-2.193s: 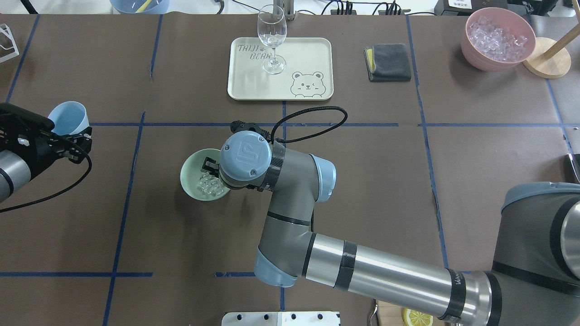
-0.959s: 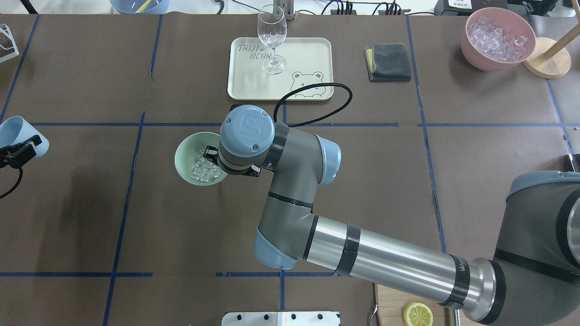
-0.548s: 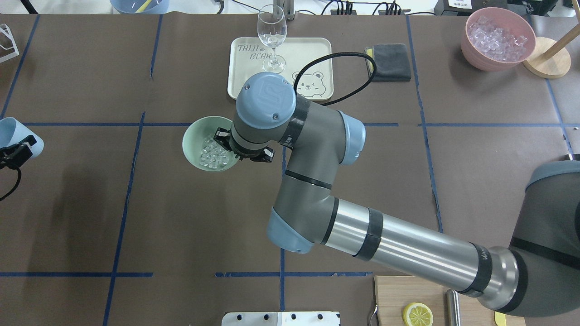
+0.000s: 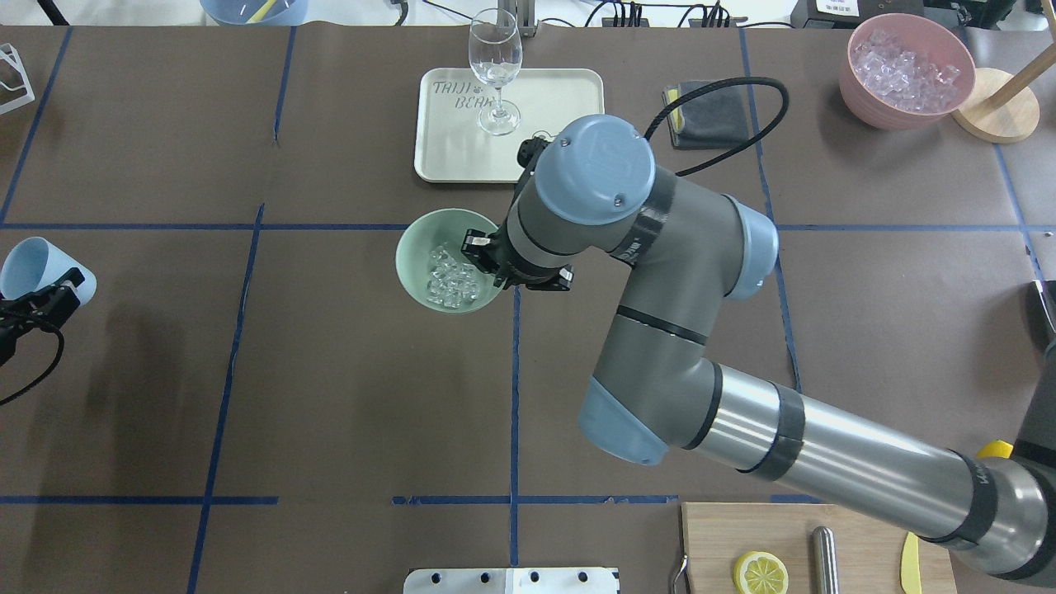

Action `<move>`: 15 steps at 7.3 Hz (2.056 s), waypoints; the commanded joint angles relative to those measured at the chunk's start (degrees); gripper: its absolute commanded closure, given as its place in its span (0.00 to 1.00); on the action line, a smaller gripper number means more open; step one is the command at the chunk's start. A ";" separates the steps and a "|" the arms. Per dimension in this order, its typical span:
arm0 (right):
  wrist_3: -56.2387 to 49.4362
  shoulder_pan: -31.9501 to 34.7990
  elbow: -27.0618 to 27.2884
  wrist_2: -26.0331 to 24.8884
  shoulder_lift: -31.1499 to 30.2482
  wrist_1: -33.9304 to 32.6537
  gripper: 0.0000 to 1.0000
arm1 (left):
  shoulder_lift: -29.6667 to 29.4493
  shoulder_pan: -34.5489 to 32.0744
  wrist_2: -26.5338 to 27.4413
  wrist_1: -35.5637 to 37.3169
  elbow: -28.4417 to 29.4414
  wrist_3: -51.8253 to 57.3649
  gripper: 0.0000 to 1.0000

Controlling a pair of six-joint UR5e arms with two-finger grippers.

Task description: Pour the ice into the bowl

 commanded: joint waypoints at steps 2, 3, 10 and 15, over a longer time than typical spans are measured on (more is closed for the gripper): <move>-2.21 1.47 5.52 0.60 -5.47 0.04 1.00 | 0.03 1.54 0.87 0.49 0.31 0.21 0.62; -2.58 2.08 6.86 0.60 -6.63 0.04 1.00 | 0.03 1.45 0.96 0.49 -0.04 0.30 0.08; -12.93 5.24 11.87 0.69 -18.39 0.31 1.00 | 5.28 0.58 -1.40 0.31 -10.04 10.40 0.00; -31.89 14.98 14.69 3.23 -32.63 1.10 1.00 | 3.90 -16.88 -17.01 13.66 -18.90 19.98 0.00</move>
